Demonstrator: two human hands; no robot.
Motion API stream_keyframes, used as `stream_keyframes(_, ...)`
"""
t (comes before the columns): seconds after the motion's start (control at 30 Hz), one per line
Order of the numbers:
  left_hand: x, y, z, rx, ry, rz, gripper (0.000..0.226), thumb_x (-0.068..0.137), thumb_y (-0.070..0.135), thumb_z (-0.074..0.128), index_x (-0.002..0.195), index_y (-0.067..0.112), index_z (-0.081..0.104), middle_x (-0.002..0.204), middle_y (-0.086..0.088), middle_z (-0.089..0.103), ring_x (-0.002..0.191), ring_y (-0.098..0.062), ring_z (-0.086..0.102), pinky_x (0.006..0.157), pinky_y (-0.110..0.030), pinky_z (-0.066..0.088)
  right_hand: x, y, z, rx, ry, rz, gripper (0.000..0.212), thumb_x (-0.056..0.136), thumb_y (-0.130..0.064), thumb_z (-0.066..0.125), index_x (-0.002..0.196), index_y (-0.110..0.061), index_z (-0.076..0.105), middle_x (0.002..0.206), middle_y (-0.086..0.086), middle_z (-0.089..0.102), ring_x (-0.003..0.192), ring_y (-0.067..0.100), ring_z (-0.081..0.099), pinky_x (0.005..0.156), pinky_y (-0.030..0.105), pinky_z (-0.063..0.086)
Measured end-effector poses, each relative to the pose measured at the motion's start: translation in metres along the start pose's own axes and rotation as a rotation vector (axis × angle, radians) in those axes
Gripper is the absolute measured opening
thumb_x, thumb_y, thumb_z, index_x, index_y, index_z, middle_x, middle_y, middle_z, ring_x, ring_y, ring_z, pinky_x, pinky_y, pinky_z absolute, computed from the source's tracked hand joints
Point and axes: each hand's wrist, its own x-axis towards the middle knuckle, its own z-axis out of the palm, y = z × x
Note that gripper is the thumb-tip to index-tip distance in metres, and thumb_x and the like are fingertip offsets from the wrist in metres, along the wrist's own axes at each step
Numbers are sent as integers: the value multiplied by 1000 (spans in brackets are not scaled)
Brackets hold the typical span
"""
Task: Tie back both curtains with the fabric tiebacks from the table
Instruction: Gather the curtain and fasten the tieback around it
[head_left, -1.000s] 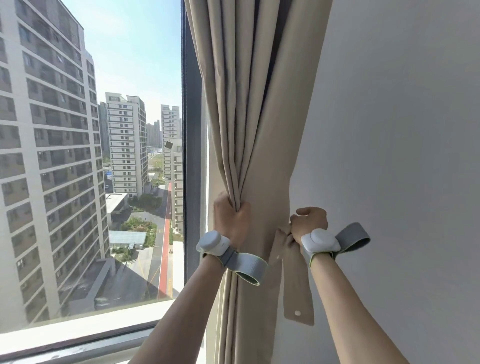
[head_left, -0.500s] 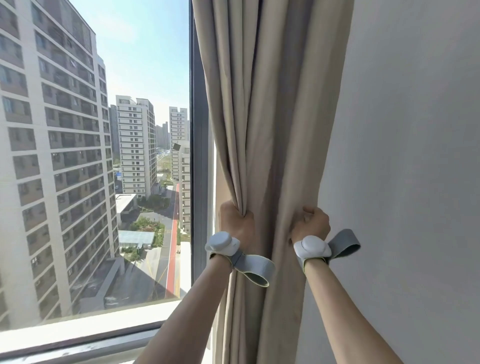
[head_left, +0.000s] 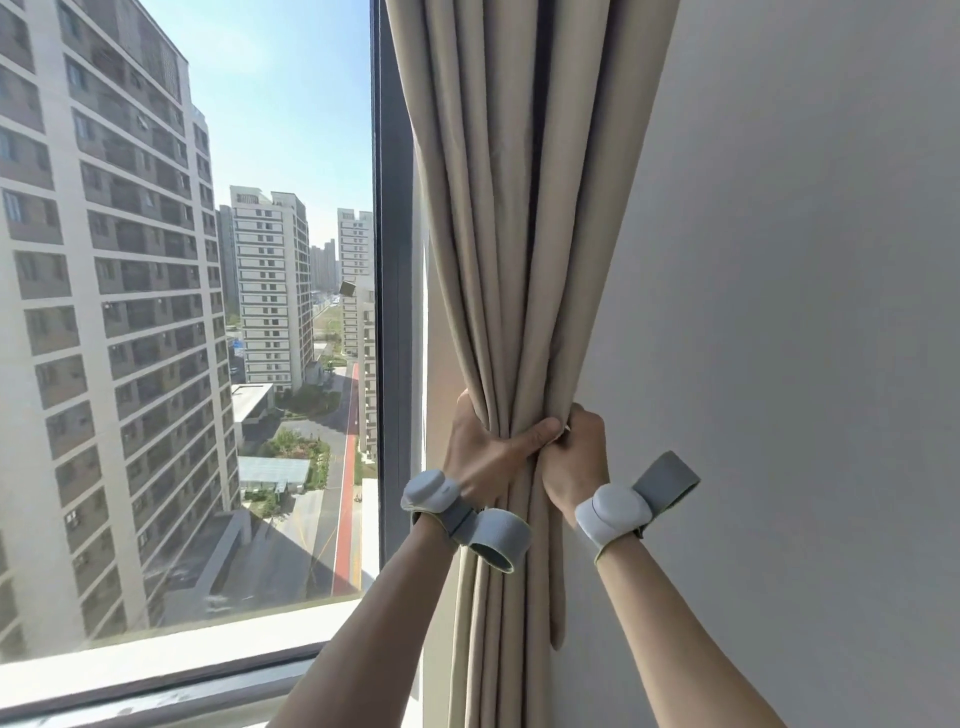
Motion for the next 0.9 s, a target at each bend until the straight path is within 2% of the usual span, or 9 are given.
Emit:
stream_keyframes(0.07, 3, 0, -1, 3, -58, 19, 73, 63, 49, 90, 119, 13, 61, 110, -6, 70, 100, -12, 69, 79, -26, 59, -3, -1, 0, 24, -64, -21, 20, 88, -1, 43, 87, 10, 61, 86, 28, 68, 84, 46, 66, 70, 56, 58)
stream_keyframes(0.13, 3, 2, -1, 26, -77, 25, 69, 65, 49, 89, 117, 11, 63, 108, -7, 70, 100, -15, 70, 80, -29, 58, -5, -1, 1, 49, -107, -41, 22, 88, -4, 47, 88, 8, 65, 88, 26, 71, 79, 31, 67, 73, 55, 58)
stream_keyframes(0.3, 0, 2, 7, -28, 45, 28, 13, 76, 16, 84, 76, 24, 73, 70, 14, 75, 67, 3, 71, 54, -9, 50, -4, 1, -1, 168, -119, -38, 23, 80, 23, 37, 79, 17, 60, 73, 13, 60, 71, 18, 50, 61, 34, 43)
stream_keyframes(0.4, 3, -1, 10, 38, 155, 11, 25, 79, 3, 68, 62, 21, 68, 54, 18, 67, 51, 6, 62, 45, -10, 43, 0, 7, -2, 224, -123, 17, 44, 83, 27, 40, 103, 4, 72, 87, 12, 70, 74, 16, 67, 64, 28, 51)
stream_keyframes(0.53, 8, -6, 17, 100, 347, -100, 19, 72, 3, 59, 56, -1, 51, 37, 12, 40, 35, -8, 34, 32, -16, 25, 8, 16, -8, 175, 54, 65, 46, 82, 19, 47, 97, -13, 76, 94, 6, 75, 89, 19, 72, 66, 17, 55)
stream_keyframes(0.57, 8, -7, 17, 116, 340, -77, 18, 72, 2, 57, 59, -7, 49, 38, 12, 35, 37, -9, 29, 32, -17, 22, 9, 19, -11, 156, 119, 72, 45, 82, 15, 49, 91, -20, 75, 94, 3, 76, 88, 17, 71, 66, 17, 55)
stream_keyframes(0.63, 8, -7, 16, 114, 310, -55, 22, 73, 2, 55, 59, -10, 44, 38, 14, 32, 37, -8, 25, 33, -18, 19, 12, 23, -18, 157, 233, 111, 39, 84, 6, 53, 85, -29, 71, 93, 0, 75, 85, 20, 71, 72, 32, 61)
stream_keyframes(0.73, 5, -3, 12, 70, 271, -45, 33, 78, 1, 56, 53, 8, 36, 38, 13, 28, 38, -7, 20, 35, -20, 17, 17, 27, -27, 170, 315, 154, 29, 89, -2, 50, 103, -17, 71, 102, 7, 74, 94, 37, 70, 83, 52, 59)
stream_keyframes(0.9, 0, 9, 10, -1, 202, -92, 22, 83, 3, 53, 63, 9, 46, 54, -4, 31, 44, -11, 21, 38, -20, 18, 21, 28, -28, 153, 298, 136, 26, 93, -7, 53, 111, -12, 70, 107, 2, 71, 101, 38, 68, 91, 55, 55)
